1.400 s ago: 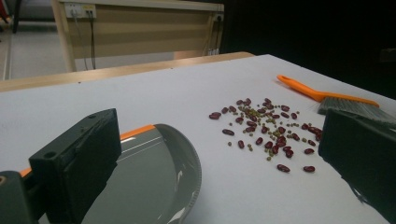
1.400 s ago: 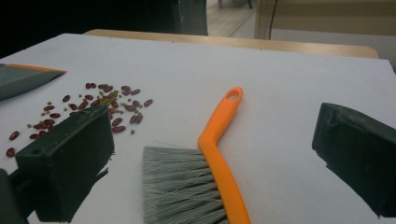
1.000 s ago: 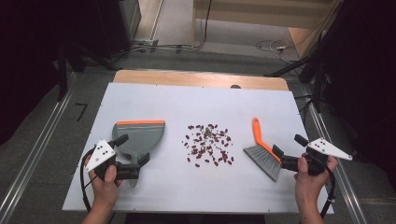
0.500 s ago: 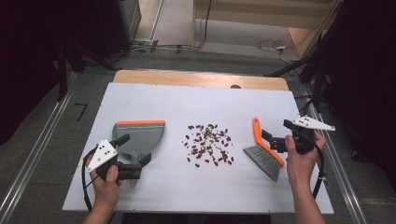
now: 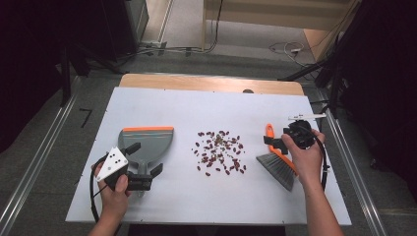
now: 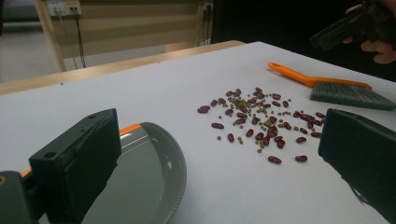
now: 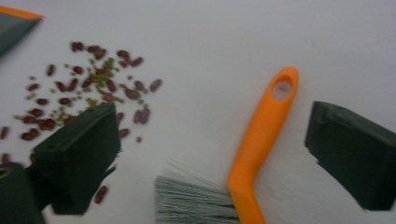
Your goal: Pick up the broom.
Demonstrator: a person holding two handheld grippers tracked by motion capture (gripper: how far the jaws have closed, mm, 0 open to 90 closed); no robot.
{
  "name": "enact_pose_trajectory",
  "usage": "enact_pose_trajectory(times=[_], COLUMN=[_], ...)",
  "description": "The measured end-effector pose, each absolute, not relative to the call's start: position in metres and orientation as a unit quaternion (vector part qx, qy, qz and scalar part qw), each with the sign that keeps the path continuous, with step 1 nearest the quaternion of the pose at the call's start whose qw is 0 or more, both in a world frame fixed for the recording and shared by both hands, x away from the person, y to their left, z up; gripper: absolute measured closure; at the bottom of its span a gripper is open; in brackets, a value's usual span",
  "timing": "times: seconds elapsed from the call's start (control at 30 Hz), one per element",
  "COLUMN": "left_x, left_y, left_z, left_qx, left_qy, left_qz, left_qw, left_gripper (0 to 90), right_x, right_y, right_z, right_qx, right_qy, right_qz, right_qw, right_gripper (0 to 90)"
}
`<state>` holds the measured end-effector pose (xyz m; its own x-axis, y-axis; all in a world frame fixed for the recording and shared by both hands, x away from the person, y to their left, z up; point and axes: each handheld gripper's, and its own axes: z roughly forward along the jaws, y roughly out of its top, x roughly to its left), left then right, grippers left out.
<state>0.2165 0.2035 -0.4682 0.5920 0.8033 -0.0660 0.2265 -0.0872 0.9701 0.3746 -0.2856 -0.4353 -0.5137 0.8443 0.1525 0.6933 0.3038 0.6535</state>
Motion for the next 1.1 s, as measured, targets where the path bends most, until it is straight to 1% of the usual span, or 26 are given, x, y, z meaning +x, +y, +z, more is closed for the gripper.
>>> enact_pose_trajectory(times=[0.03, 0.07, 0.1, 0.13, 0.17, 0.2, 0.23, 0.27, 0.33, 0.37, 0.4, 0.43, 0.47, 0.5, 0.53, 0.57, 0.77, 0.9, 1.0, 1.1], left_x=[0.216, 0.216, 0.216, 0.216, 0.216, 0.215, 0.215, 0.215, 0.215, 0.215, 0.215, 0.215, 0.215, 0.215, 0.215, 0.216, 0.216, 0.216, 0.216, 0.216], left_y=[0.204, 0.204, 0.204, 0.204, 0.203, 0.203, 0.203, 0.203, 0.203, 0.203, 0.203, 0.203, 0.203, 0.203, 0.203, 0.203, 0.203, 0.202, 0.202, 0.200], left_z=[-0.468, -0.468, -0.468, -0.468, -0.468, -0.468, -0.467, -0.467, -0.467, -0.467, -0.467, -0.467, -0.467, -0.467, -0.467, -0.467, -0.467, -0.467, -0.467, -0.467], left_qx=[0.692, 0.691, 0.691, 0.691, 0.692, 0.693, 0.694, 0.694, 0.695, 0.695, 0.695, 0.695, 0.695, 0.696, 0.696, 0.696, 0.697, 0.697, 0.697, 0.700], left_qy=[0.372, 0.373, 0.373, 0.371, 0.371, 0.370, 0.368, 0.368, 0.367, 0.367, 0.367, 0.367, 0.367, 0.366, 0.366, 0.366, 0.365, 0.364, 0.364, 0.363], left_qz=[0.256, 0.256, 0.256, 0.256, 0.257, 0.256, 0.257, 0.257, 0.257, 0.257, 0.256, 0.257, 0.257, 0.257, 0.257, 0.258, 0.259, 0.258, 0.259, 0.260], left_qw=[0.563, 0.563, 0.565, 0.564, 0.564, 0.564, 0.563, 0.563, 0.563, 0.563, 0.563, 0.563, 0.562, 0.562, 0.562, 0.561, 0.560, 0.561, 0.560, 0.558], left_gripper=[0.0, 0.0, 0.0, 0.0, 0.0, 0.0, 0.0, 0.0, 0.0, 0.0, 0.0, 0.0, 0.0, 0.0, 0.0, 0.0, 0.0, 0.0, 0.0, 0.0], right_x=[0.376, 0.376, 0.377, 0.378, 0.378, 0.379, 0.380, 0.380, 0.381, 0.381, 0.381, 0.382, 0.382, 0.383, 0.382, 0.382, 0.383, 0.382, 0.382, 0.382], right_y=[-0.284, -0.284, -0.284, -0.285, -0.285, -0.285, -0.285, -0.285, -0.285, -0.285, -0.286, -0.289, -0.289, -0.290, -0.291, -0.291, -0.285, -0.280, -0.273, -0.269], right_z=[-0.437, -0.437, -0.441, -0.444, -0.444, -0.447, -0.449, -0.449, -0.456, -0.456, -0.457, -0.461, -0.461, -0.462, -0.465, -0.467, -0.475, -0.479, -0.479, -0.479], right_qx=[0.485, 0.485, 0.493, 0.500, 0.500, 0.513, 0.515, 0.515, 0.525, 0.525, 0.528, 0.534, 0.534, 0.532, 0.534, 0.538, 0.552, 0.554, 0.548, 0.549], right_qy=[0.801, 0.801, 0.799, 0.797, 0.797, 0.794, 0.796, 0.796, 0.797, 0.797, 0.796, 0.793, 0.793, 0.796, 0.795, 0.793, 0.794, 0.797, 0.805, 0.805], right_qz=[0.334, 0.334, 0.328, 0.324, 0.324, 0.311, 0.301, 0.301, 0.281, 0.281, 0.277, 0.279, 0.279, 0.275, 0.273, 0.273, 0.240, 0.218, 0.194, 0.182], right_qw=[0.109, 0.109, 0.104, 0.100, 0.100, 0.096, 0.098, 0.098, 0.103, 0.103, 0.104, 0.091, 0.091, 0.091, 0.089, 0.087, 0.086, 0.105, 0.120, 0.129], right_gripper=[8.6, 8.6, 18.0, 23.5, 23.5, 30.9, 35.2, 35.2, 42.3, 42.3, 44.5, 47.9, 47.9, 50.7, 55.4, 57.3, 59.4, 62.0, 60.6, 61.9])
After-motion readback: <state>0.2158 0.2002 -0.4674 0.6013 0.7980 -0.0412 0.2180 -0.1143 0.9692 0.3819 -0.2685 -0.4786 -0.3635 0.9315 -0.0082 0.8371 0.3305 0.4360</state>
